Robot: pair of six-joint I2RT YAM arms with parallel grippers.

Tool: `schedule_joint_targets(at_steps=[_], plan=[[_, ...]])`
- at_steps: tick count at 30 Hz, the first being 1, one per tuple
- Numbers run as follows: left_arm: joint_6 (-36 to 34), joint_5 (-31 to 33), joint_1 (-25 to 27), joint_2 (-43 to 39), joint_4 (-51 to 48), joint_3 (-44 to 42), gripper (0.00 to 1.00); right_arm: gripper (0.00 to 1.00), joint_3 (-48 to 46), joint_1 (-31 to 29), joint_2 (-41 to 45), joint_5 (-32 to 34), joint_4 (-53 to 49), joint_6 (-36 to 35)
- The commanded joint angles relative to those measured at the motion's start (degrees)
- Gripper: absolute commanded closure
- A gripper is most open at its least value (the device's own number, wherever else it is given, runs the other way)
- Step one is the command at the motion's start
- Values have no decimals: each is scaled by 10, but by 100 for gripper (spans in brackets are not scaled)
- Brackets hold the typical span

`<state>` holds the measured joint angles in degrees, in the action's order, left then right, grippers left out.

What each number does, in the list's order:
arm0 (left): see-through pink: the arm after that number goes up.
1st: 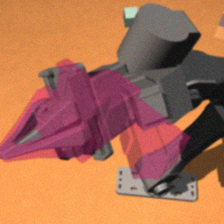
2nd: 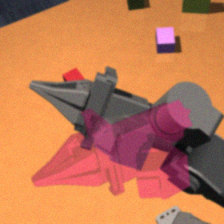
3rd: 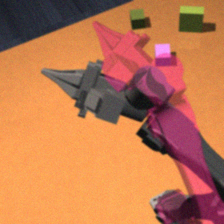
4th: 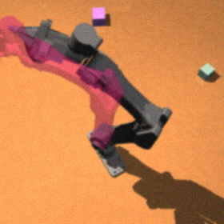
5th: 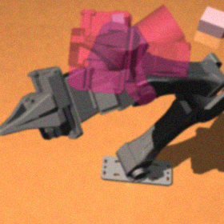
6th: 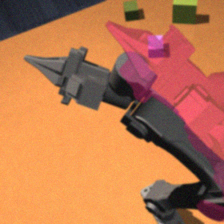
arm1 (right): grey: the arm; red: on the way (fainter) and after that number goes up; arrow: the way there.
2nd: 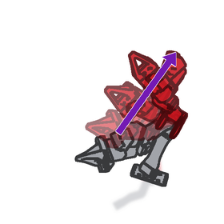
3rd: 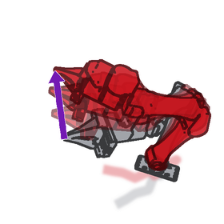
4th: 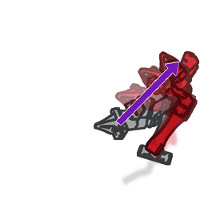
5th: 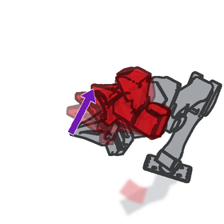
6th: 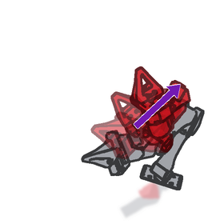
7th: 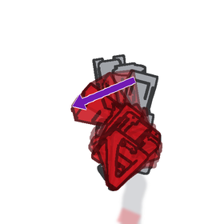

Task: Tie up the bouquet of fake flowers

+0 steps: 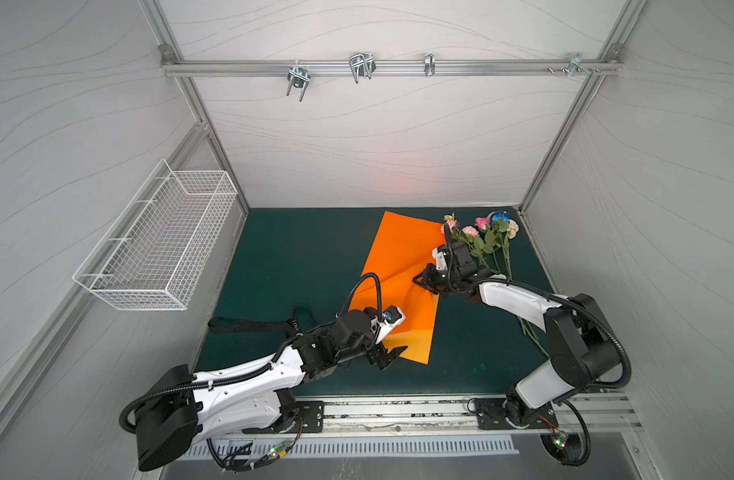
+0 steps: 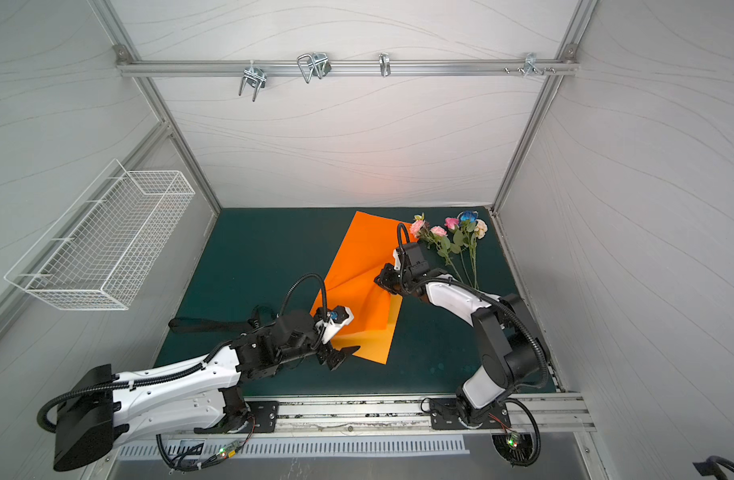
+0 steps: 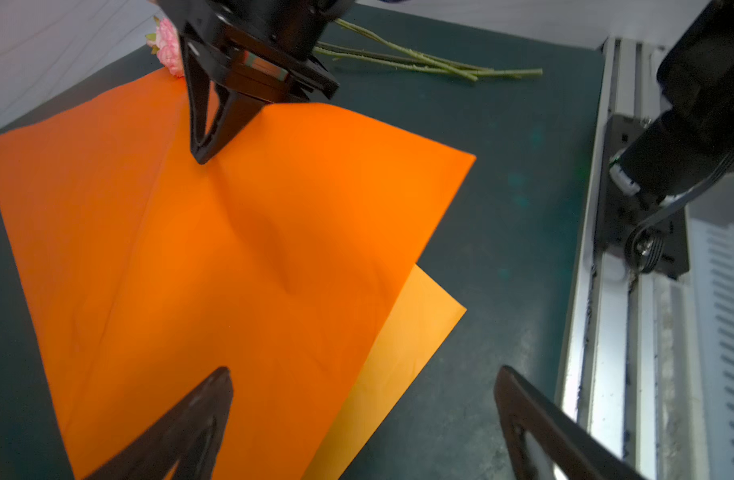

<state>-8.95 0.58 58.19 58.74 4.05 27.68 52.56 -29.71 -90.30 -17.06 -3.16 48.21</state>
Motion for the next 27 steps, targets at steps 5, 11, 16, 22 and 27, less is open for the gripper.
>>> schedule_joint_targets(at_steps=[5, 11, 16, 22, 27], plan=[[-133, 143, 65, 90, 8, 60, 1, 83, 8, -1, -9, -9, -10, 13], [-117, 267, 75, 182, 89, 98, 2, 83, 4, -1, -7, -10, -11, 14], [-123, 310, 75, 250, 162, 121, 16, 83, 2, -2, -2, -15, -9, 16], [-106, 362, 75, 294, 138, 168, 100, 80, 4, 2, 21, -11, -30, -1], [-81, 336, 74, 241, 102, 176, 100, 60, 6, 28, 73, -7, -67, -32]])
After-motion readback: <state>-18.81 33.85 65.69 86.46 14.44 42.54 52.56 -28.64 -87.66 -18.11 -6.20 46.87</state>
